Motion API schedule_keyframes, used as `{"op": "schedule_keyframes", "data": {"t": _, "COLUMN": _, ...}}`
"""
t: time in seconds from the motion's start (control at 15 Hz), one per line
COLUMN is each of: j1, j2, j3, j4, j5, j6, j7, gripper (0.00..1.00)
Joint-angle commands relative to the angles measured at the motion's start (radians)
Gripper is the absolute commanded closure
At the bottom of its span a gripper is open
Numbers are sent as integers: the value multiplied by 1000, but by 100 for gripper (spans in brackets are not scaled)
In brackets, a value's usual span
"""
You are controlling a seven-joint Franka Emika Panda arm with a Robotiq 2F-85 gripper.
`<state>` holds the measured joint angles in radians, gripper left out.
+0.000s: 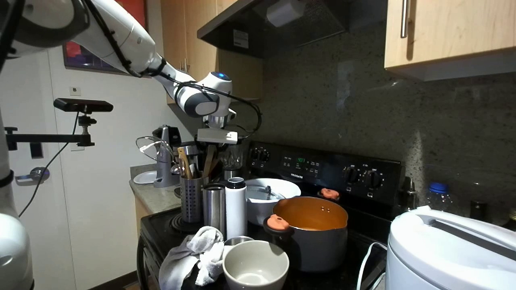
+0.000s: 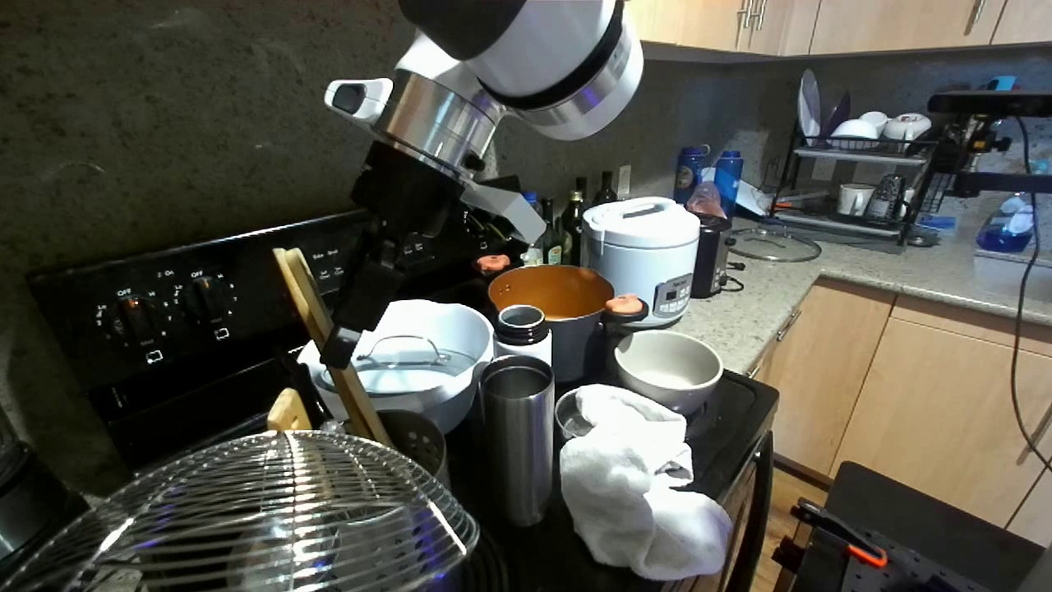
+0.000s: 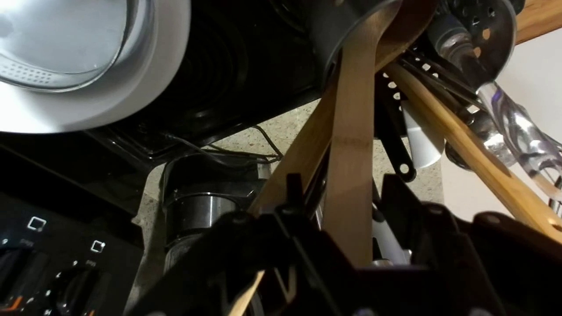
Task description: Take the lid off the pot, put it in the bowl then use a wooden spatula to stir in the pot
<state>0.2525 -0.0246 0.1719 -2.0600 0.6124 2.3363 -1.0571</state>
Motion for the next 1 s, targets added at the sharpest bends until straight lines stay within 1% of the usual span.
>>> {"op": "schedule_keyframes", "data": {"t": 0.0, "j1": -17, "j2": 10, "j3": 8, "j4": 18, "j5": 10, "j6": 20, "j7": 3, "gripper": 80}}
{"op": "schedule_keyframes", "data": {"t": 0.07, "j1": -20, "j2": 8, "j3": 6, "j4": 16, "j5": 10, "j6": 19, "j7": 5, "gripper": 88}}
{"op": "schedule_keyframes", "data": {"t": 0.13, "j1": -24, "j2": 5, "j3": 4, "j4": 17, "j5": 13, "j6": 9, "j7": 9, "gripper": 94}}
{"op": "schedule_keyframes", "data": {"t": 0.27, "j1": -32, "j2": -10, "j3": -3, "j4": 16, "j5": 17, "j6": -9, "j7": 13, "gripper": 91}}
{"op": "schedule_keyframes", "data": {"t": 0.47, "j1": -46, "j2": -34, "j3": -14, "j4": 18, "j5": 36, "j6": -48, "j7": 11, "gripper": 91}}
{"op": "schedule_keyframes", "data": {"t": 0.73, "j1": -61, "j2": -85, "j3": -36, "j4": 27, "j5": 86, "j6": -147, "j7": 4, "gripper": 91}}
{"op": "schedule_keyframes", "data": {"t": 0.93, "j1": -67, "j2": -123, "j3": -59, "j4": 48, "j5": 93, "j6": -223, "j7": 13, "gripper": 92}}
